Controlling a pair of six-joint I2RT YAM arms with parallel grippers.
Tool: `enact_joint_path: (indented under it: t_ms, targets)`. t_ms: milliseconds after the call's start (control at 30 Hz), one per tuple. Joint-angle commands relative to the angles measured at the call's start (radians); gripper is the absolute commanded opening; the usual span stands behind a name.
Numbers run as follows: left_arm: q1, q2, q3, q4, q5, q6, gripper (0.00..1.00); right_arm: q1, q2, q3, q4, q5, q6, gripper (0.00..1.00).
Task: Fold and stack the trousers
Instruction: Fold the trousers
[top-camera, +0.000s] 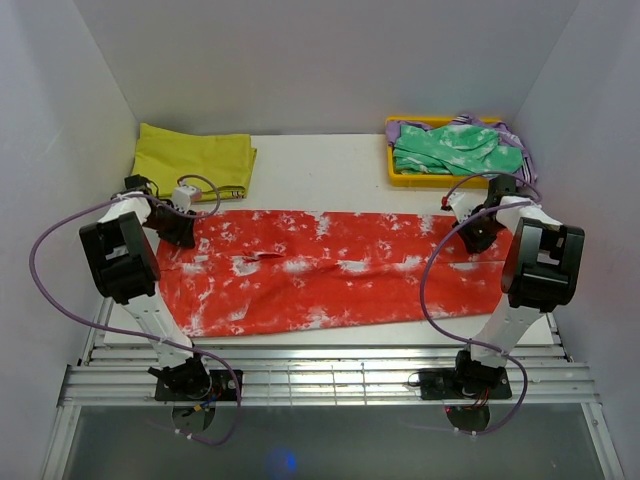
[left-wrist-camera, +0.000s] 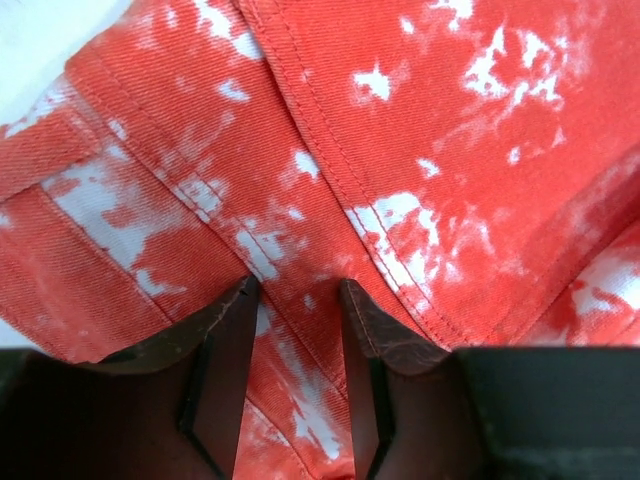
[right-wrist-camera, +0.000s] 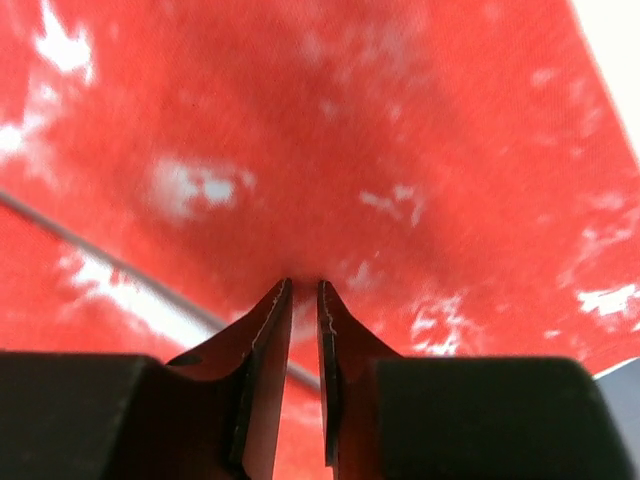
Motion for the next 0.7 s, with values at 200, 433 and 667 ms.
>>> enact_joint_path:
  t_ms: [200,433,667]
  targets:
    - [0.03,0.037,0.425,-0.384,0.139,0.221,0.74,-0.079,0.107,0.405,-0.419,-0.047,-0.213,0.69]
    - [0.025,0.212,0.64,-0.448,0.155,0.365,0.75,-0.079,0.271,0.639,-0.477,-0.052,-0.369,0.86]
    - [0.019,0.312,0.67,-0.423,0.192,0.477,0.74,-0.084,0.395,0.776,-0.501,-0.182,-0.53,0.87]
